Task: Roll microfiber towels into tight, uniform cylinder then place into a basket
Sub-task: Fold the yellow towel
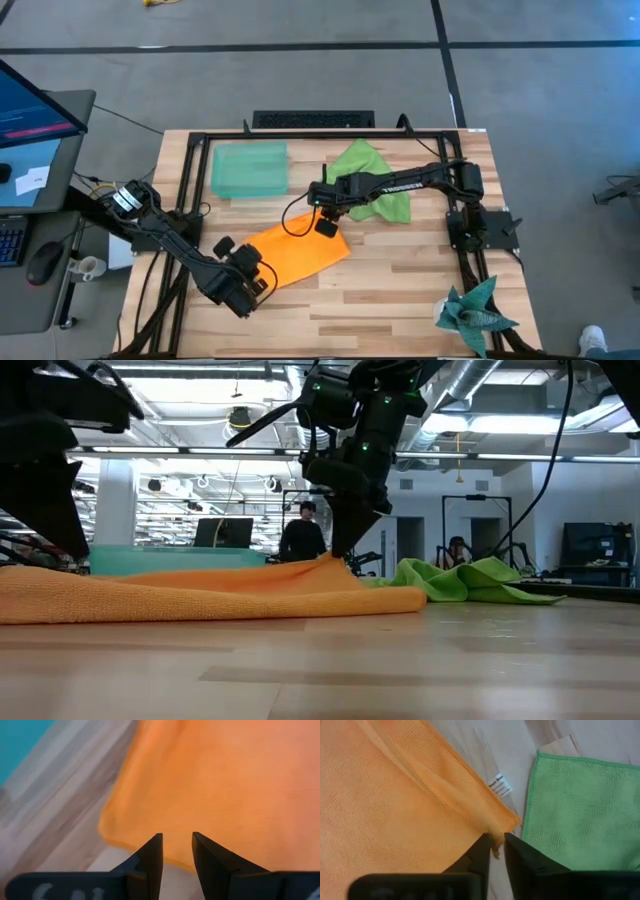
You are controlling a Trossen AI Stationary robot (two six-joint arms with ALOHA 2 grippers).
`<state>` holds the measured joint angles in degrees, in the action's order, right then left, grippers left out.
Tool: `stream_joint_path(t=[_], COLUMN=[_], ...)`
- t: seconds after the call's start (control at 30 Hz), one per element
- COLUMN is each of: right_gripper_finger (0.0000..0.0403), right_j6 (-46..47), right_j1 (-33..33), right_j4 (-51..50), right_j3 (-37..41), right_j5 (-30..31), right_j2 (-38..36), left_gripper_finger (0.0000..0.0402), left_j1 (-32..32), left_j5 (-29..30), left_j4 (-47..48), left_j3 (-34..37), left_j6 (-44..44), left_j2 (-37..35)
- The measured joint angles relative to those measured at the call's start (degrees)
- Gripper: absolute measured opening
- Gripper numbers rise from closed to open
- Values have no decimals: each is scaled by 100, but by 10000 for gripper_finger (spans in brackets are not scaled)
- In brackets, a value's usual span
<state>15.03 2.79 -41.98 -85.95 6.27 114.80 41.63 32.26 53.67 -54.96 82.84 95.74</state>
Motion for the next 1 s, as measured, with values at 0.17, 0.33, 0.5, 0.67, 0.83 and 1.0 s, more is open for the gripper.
stream_joint_path(t=[0.17, 0.33, 0.5, 0.67, 0.83, 1.0], right_gripper_finger=[135, 167, 176, 169, 158, 150], right_j6=[-129, -182, -728, -867, -900, -727], right_j1=[36, 225, 342, 198, -214, -698], right_j4=[-7, -669, -1232, -1133, -11, 1464], right_j3=[0, -278, -398, 159, 1299, 2239], right_j5=[-12, -38, -36, -48, -392, -515], right_j2=[-1, -32, -256, -786, -1338, -1590], left_gripper_finger=[96, 96, 96, 96, 96, 96], left_j1=[0, 0, 29, 63, 63, 68], left_j5=[15, 31, 109, 157, 331, 444], left_j4=[-287, -418, -423, -502, -625, -1254], left_j3=[0, 0, 0, 0, 0, -2], left_j6=[-344, -462, -460, -447, -467, -844], left_j2=[0, 0, 0, -2, -4, 61])
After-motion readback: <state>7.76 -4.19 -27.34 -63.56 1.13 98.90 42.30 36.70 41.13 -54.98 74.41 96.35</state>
